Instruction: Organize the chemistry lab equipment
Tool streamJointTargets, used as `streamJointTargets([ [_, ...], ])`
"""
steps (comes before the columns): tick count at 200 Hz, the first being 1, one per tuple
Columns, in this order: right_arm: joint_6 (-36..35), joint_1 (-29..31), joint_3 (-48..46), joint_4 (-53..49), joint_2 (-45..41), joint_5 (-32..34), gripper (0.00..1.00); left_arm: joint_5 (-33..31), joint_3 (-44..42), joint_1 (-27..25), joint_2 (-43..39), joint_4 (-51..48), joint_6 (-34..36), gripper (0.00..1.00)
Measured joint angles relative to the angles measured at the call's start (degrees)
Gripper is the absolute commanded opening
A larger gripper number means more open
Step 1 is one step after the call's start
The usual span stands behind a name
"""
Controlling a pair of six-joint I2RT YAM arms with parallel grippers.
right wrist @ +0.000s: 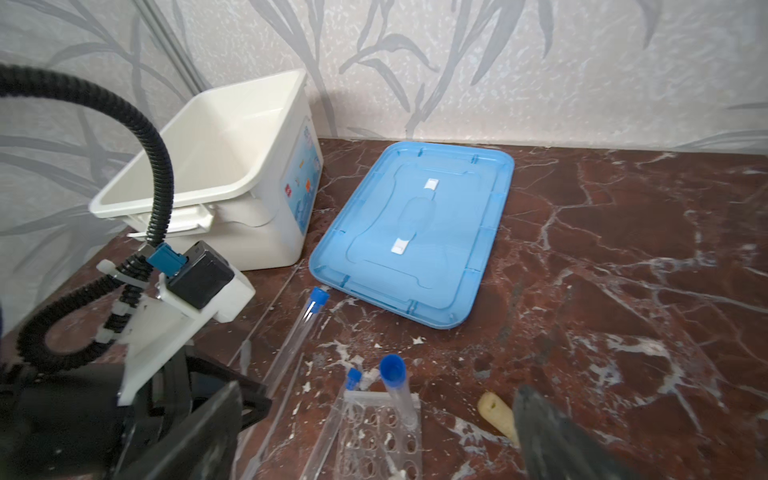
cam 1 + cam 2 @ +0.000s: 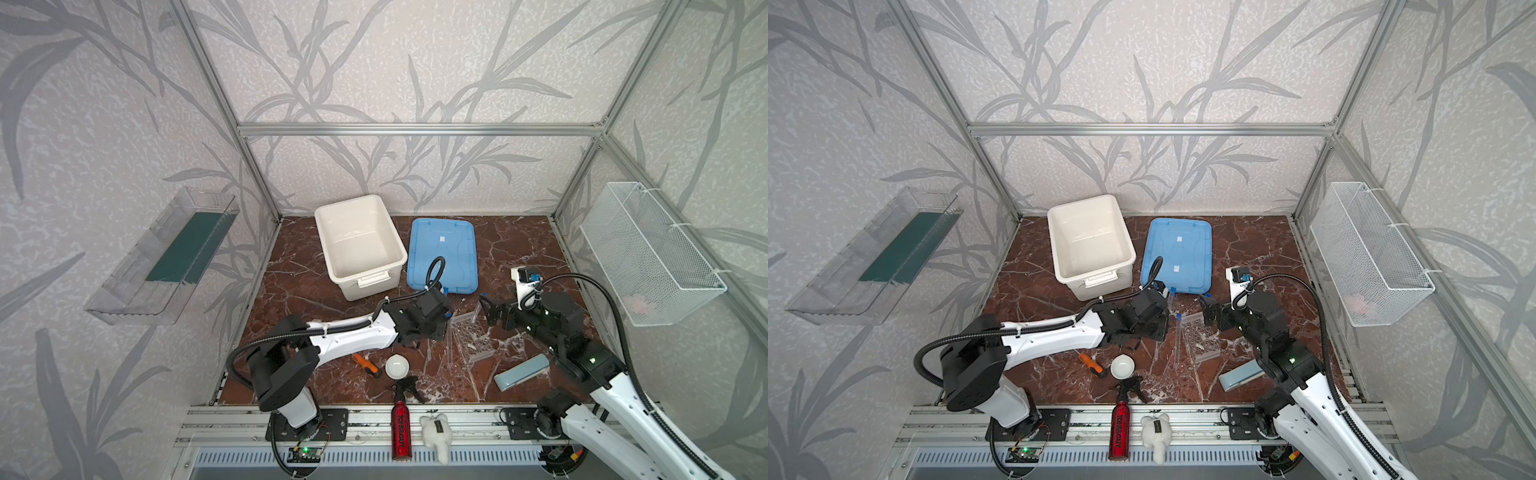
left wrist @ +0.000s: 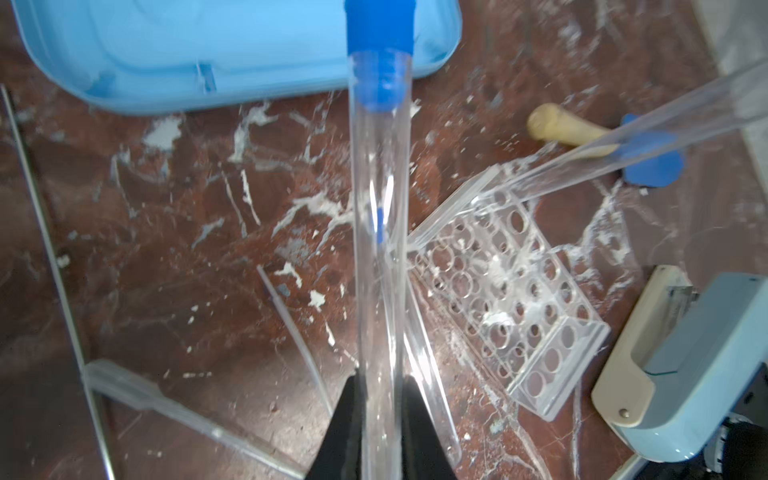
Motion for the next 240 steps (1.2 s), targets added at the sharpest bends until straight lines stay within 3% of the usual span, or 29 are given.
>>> streamJointTargets([
  [43, 4.24, -3.32, 14.29, -4.22, 11.32, -14.12, 0.94, -0.61, -6.69, -0.02, -8.94, 12.52, 6.14, 0.15],
  [69, 5.44, -3.69, 22.25, -7.52, 20.55, -19.63, 0.84, -1.2, -8.7, -0.15, -11.37, 17.35, 8.41, 0.15],
  [100, 6.75, -3.56, 25.27, -8.2, 28.68, -24.26, 0.71, -1.88, -10.16, -0.83, -12.02, 20.7, 9.44, 0.15],
  [138, 7.41, -2.82, 25.88, -7.85, 34.4, -26.58, 0.52, -2.64, -10.75, -1.86, -12.0, 22.6, 9.73, 0.15],
  [192, 8.57, -2.64, 25.62, -5.9, 34.97, -28.35, 0.29, -4.04, -10.75, -3.1, -11.28, 23.43, 10.32, 0.15],
  [240, 9.25, -2.64, 23.5, -5.11, 34.97, -28.94, 0.26, -4.74, -10.49, -3.45, -9.64, 23.23, 10.49, 0.15],
])
